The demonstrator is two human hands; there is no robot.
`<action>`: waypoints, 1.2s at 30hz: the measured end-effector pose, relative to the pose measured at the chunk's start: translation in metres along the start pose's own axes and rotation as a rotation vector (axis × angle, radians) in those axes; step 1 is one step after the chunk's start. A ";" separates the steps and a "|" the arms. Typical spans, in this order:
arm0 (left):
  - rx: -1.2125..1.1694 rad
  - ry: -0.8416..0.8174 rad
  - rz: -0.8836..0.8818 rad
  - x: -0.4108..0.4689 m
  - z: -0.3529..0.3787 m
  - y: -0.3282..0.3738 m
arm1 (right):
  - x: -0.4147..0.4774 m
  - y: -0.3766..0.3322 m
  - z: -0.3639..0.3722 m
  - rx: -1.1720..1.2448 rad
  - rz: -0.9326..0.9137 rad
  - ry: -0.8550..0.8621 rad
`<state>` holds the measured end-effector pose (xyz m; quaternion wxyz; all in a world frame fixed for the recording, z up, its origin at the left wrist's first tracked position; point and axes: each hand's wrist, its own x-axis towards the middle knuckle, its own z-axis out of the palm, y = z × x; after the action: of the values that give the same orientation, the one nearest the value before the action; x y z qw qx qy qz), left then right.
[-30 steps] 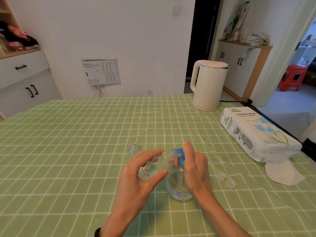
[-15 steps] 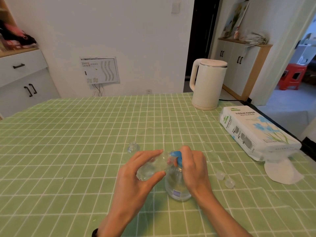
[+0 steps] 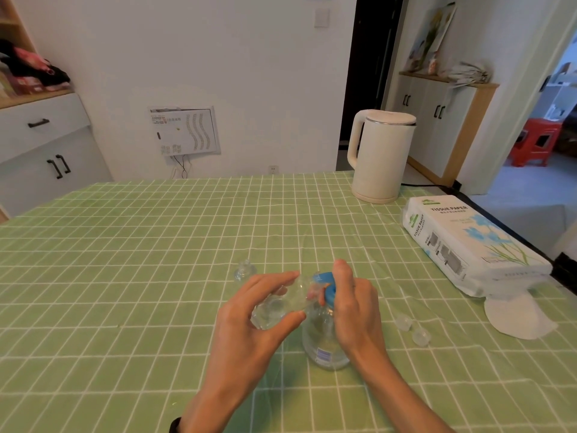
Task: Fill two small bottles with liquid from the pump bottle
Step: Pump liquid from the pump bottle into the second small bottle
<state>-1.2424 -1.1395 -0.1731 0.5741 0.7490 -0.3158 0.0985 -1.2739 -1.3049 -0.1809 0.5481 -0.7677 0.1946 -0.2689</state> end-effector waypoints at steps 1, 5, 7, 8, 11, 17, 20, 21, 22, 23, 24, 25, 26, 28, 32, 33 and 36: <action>-0.001 0.000 0.002 0.000 0.000 0.000 | 0.000 0.000 0.000 0.001 -0.005 -0.003; 0.010 -0.007 0.000 -0.001 -0.001 -0.001 | 0.001 -0.002 -0.002 -0.014 -0.035 -0.021; 0.020 -0.011 0.001 -0.002 0.000 -0.003 | 0.001 -0.003 -0.002 -0.047 -0.050 -0.021; 0.019 -0.012 -0.002 -0.003 0.000 -0.003 | 0.001 -0.003 -0.003 -0.063 -0.055 -0.020; 0.012 -0.006 -0.011 -0.004 0.000 -0.004 | 0.001 -0.002 -0.003 -0.057 -0.066 -0.021; -0.003 0.005 -0.011 -0.002 0.001 -0.001 | 0.000 -0.001 -0.001 0.010 -0.006 -0.009; -0.011 0.015 -0.018 -0.002 0.000 0.001 | 0.000 -0.002 -0.001 0.004 -0.006 -0.005; -0.011 0.017 -0.016 -0.002 0.000 0.001 | 0.000 -0.002 -0.001 0.007 -0.007 -0.003; -0.009 0.017 -0.014 -0.002 0.000 0.001 | 0.000 -0.002 -0.001 0.010 -0.013 -0.003; -0.004 0.017 -0.012 -0.002 0.000 0.001 | 0.000 -0.003 -0.001 0.011 -0.024 -0.004; 0.001 0.016 -0.011 -0.002 0.001 0.001 | 0.000 -0.003 -0.001 0.011 -0.032 -0.006; 0.007 0.016 -0.009 -0.002 0.001 0.001 | -0.001 -0.003 -0.002 0.011 -0.036 -0.010; 0.013 0.015 -0.007 -0.002 0.001 0.001 | -0.001 -0.004 -0.002 0.013 -0.036 -0.013; 0.021 0.012 -0.005 -0.002 0.000 0.001 | -0.001 -0.005 -0.003 0.015 -0.032 -0.018; 0.042 0.003 0.004 -0.003 -0.001 -0.001 | -0.001 -0.006 -0.003 -0.013 -0.059 0.002; 0.044 0.004 0.004 -0.003 -0.001 -0.001 | -0.001 -0.006 -0.003 -0.030 -0.079 0.007; 0.042 0.008 -0.001 -0.004 -0.001 -0.001 | -0.001 -0.005 -0.003 -0.052 -0.109 0.006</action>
<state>-1.2447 -1.1371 -0.1761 0.5596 0.7607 -0.3108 0.1078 -1.2763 -1.3054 -0.1756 0.5119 -0.7903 0.1609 -0.2956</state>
